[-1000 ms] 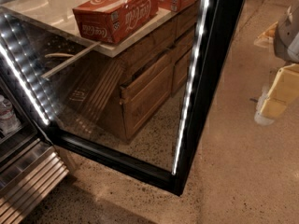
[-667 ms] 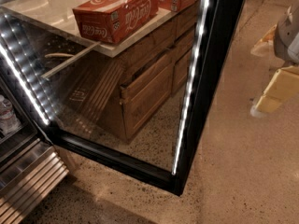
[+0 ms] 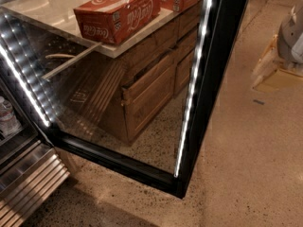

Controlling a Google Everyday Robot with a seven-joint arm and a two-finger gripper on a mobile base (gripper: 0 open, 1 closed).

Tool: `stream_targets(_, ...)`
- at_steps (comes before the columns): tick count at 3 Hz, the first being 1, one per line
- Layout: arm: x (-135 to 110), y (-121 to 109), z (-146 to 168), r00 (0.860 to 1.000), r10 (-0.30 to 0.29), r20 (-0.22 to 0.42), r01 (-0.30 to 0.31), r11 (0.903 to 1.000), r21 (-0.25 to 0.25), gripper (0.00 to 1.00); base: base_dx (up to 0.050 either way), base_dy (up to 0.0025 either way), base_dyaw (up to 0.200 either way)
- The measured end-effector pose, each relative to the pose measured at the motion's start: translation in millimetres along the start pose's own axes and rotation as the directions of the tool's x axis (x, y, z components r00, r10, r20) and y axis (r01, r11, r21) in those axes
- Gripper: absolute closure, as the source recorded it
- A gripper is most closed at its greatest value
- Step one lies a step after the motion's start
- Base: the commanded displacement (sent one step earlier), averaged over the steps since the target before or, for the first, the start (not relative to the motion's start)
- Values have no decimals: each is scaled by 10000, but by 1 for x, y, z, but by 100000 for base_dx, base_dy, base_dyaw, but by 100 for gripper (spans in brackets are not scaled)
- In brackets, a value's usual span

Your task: Close right fridge door

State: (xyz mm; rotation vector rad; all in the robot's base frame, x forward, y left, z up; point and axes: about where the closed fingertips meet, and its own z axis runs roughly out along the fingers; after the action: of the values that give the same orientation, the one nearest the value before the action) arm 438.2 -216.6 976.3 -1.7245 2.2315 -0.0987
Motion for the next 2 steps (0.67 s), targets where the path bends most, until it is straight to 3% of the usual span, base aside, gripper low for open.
stream_targets(1, 0, 0, 0, 10000, 0, 0, 0, 10000, 0, 89, 0, 0, 0)
stream_targets(2, 0, 0, 0, 10000, 2, -3, -2, 10000, 2, 100, 0, 0, 0)
